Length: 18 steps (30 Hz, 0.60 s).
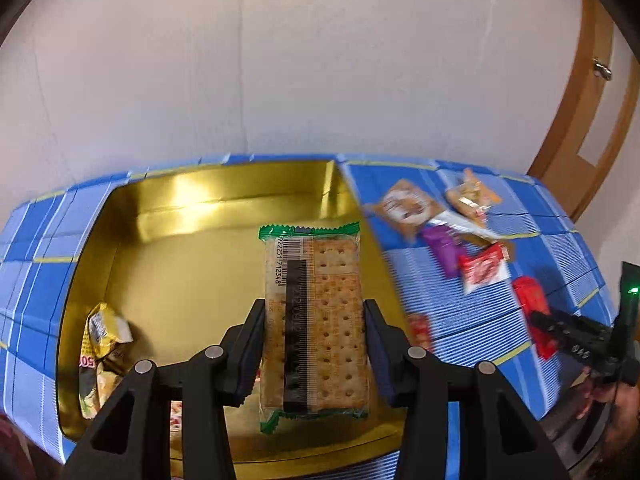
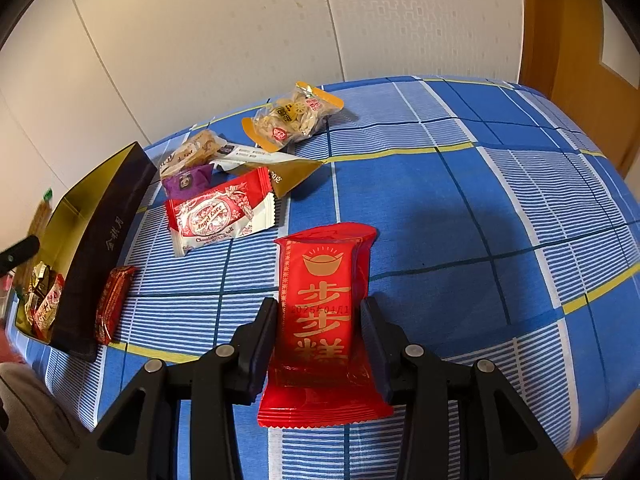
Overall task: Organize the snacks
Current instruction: 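Lift the cracker pack and carry it into the gold tray with the left gripper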
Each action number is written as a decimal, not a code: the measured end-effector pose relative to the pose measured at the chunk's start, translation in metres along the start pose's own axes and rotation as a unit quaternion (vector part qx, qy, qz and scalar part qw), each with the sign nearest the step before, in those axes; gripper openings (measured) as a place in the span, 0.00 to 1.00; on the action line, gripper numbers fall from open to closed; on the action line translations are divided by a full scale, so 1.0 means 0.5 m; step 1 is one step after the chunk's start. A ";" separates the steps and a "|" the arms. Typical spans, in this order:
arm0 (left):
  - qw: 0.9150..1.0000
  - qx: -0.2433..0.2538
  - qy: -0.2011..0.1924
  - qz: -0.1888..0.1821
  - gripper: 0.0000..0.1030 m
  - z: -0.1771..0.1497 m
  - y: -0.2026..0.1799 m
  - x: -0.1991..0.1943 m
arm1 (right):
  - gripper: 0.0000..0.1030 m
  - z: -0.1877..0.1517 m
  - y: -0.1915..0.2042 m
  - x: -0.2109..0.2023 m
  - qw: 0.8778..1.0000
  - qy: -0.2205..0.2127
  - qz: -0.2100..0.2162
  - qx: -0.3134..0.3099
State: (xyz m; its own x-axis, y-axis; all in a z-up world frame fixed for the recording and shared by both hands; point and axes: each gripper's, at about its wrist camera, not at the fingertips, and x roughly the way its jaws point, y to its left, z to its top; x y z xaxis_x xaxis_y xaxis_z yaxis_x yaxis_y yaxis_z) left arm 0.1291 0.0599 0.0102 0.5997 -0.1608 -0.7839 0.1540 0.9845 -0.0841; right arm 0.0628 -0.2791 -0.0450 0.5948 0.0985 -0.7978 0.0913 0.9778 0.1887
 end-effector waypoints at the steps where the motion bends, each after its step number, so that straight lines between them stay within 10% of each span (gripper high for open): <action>1: 1.000 -0.005 0.007 0.000 0.46 -0.003 0.013 0.006 | 0.41 0.000 0.000 0.000 1.000 0.000 -0.001 -0.001; 18: 0.998 -0.041 0.054 0.013 0.46 -0.055 0.120 0.075 | 0.41 -0.002 0.008 0.002 1.000 -0.006 -0.018 -0.018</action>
State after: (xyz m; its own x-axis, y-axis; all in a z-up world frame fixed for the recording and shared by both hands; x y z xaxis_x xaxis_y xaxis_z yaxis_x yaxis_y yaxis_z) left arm 0.1393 0.1152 -0.0411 0.5140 -0.1304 -0.8478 0.0716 0.9914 -0.1091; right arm 0.0628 -0.2749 -0.0455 0.6012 0.0618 -0.7967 0.0837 0.9866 0.1397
